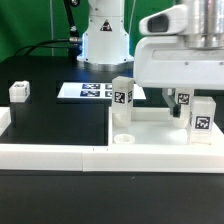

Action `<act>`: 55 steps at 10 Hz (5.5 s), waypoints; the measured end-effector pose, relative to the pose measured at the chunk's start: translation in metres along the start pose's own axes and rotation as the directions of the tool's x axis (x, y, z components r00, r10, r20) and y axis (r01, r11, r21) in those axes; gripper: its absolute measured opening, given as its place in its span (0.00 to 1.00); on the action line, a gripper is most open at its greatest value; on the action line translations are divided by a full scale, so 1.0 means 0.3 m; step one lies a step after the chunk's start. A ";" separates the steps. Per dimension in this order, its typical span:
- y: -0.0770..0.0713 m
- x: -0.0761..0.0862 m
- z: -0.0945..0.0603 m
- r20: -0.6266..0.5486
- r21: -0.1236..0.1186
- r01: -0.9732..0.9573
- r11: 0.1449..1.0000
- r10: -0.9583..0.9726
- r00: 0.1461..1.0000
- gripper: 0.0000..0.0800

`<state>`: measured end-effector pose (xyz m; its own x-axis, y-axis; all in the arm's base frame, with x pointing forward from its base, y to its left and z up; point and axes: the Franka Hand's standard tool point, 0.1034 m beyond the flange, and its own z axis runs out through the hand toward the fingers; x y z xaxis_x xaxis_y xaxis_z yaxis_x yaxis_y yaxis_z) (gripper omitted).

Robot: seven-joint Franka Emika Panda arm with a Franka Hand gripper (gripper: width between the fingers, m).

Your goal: Assemble square table

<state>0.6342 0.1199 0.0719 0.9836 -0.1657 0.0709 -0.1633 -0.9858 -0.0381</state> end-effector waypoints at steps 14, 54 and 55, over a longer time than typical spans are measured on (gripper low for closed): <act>0.048 -0.007 0.009 0.036 -0.016 -0.967 0.253 0.967 0.253 0.36; 0.066 -0.036 0.001 0.086 0.043 -0.913 -0.405 0.912 -0.400 0.38; 0.073 -0.036 -0.001 0.087 0.053 -0.914 -0.402 0.914 -0.397 0.38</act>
Offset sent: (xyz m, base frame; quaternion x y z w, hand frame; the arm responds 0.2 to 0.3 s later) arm 0.0000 0.0000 0.0000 0.0000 0.0000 0.0000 1.0000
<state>0.6201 0.1001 0.0706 -0.5331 -0.8326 -0.1500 -0.8293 0.5494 -0.1023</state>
